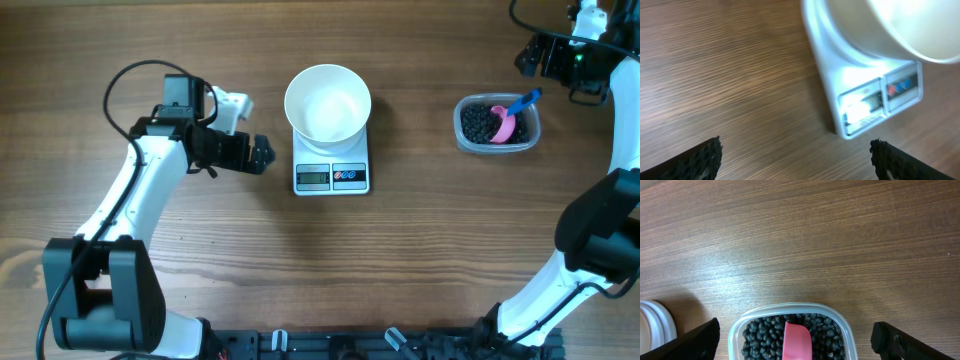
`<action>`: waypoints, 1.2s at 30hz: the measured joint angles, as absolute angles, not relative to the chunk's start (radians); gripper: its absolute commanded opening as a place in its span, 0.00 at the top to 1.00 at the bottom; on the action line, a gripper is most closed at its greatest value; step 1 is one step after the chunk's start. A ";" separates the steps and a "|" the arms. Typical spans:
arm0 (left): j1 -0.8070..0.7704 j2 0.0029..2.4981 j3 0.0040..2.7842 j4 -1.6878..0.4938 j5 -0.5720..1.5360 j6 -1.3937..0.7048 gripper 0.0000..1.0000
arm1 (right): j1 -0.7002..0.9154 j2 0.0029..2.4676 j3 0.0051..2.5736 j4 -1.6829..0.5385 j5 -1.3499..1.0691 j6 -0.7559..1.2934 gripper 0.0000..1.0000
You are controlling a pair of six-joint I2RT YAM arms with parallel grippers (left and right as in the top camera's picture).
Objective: Scoop item into bowl and weigh 150g on scale
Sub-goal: 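Lift the left gripper back and move it beside the scale display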
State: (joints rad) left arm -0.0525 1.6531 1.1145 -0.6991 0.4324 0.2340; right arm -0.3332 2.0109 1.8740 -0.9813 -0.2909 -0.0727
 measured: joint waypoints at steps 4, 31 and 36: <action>-0.058 1.653 1.114 -0.767 0.474 0.277 0.00 | -0.333 2.011 1.874 -0.981 -0.291 -0.073 0.00; -0.058 1.584 1.184 -0.808 0.213 0.496 0.00 | -0.333 2.011 1.874 -0.981 -0.290 -0.073 0.00; -0.058 1.584 1.184 -0.808 0.213 0.496 0.00 | -0.333 2.011 1.874 -0.981 -0.290 -0.073 0.00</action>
State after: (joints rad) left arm -0.0582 1.5837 1.1843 -0.8078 0.2127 0.4965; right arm -0.3332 2.0109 1.8740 -0.9813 -0.2905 -0.0727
